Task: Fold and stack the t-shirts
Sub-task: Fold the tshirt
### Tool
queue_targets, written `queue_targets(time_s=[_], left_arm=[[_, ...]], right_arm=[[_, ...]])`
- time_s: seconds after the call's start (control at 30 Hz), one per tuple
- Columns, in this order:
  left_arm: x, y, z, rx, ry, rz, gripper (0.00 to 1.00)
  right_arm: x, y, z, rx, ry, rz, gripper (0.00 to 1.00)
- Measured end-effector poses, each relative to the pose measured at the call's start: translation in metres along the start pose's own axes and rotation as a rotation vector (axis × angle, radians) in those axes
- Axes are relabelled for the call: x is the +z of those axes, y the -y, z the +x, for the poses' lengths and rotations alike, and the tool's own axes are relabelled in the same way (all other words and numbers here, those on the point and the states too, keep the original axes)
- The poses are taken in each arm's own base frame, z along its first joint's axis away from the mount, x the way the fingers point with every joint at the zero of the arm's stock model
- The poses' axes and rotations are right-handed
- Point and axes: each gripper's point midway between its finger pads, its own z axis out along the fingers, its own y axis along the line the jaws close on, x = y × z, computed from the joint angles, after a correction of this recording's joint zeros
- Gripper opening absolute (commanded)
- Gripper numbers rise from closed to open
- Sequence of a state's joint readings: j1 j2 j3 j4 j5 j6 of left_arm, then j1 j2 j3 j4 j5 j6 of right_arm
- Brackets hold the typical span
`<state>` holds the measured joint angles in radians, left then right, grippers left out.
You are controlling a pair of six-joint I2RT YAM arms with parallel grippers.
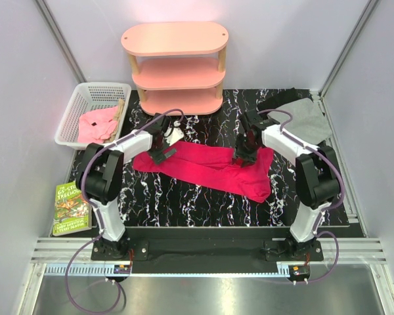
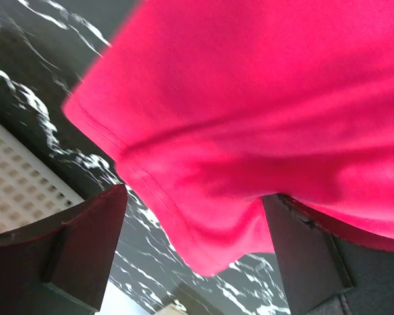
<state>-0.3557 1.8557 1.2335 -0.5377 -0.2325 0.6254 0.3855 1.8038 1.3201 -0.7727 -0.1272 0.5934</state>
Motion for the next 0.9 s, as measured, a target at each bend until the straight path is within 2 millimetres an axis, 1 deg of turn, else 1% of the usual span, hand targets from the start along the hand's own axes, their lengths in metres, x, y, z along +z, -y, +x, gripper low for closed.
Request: queue_targets(time_s=[0.07, 0.13, 0.23, 0.37, 0.5, 0.57, 0.67, 0.73, 0.8, 0.9], left_arm=[[0.004, -0.004, -0.007, -0.006, 0.008, -0.010, 0.89], [0.010, -0.003, -0.006, -0.007, -0.001, -0.005, 0.89], [0.010, -0.003, -0.006, -0.006, -0.003, -0.008, 0.89], [0.010, -0.003, -0.006, -0.006, -0.002, -0.009, 0.88], [0.008, 0.000, -0.001, -0.007, 0.006, -0.015, 0.88], [0.006, 0.001, 0.003, -0.003, 0.010, -0.018, 0.88], [0.003, 0.005, 0.010, 0.007, 0.007, -0.017, 0.88], [0.001, 0.008, 0.015, 0.015, 0.003, -0.017, 0.88], [-0.001, 0.010, 0.021, 0.024, -0.003, -0.016, 0.88], [-0.006, 0.015, 0.030, 0.034, -0.011, -0.014, 0.88]], right_arm=[[0.007, -0.003, -0.004, 0.000, -0.003, -0.003, 0.47], [0.013, -0.007, -0.009, -0.001, -0.004, -0.008, 0.47], [0.020, -0.014, -0.018, -0.003, -0.001, -0.019, 0.46], [0.023, -0.025, -0.033, -0.015, 0.019, -0.034, 0.46], [0.025, -0.031, -0.050, -0.038, 0.056, -0.037, 0.49], [0.026, -0.033, -0.062, -0.058, 0.084, -0.028, 0.50], [0.026, -0.032, -0.083, -0.083, 0.128, 0.006, 0.54], [0.023, -0.031, -0.099, -0.094, 0.166, 0.034, 0.57], [0.015, -0.031, -0.110, -0.101, 0.198, 0.052, 0.57], [-0.007, -0.038, -0.124, -0.102, 0.257, 0.043, 0.55]])
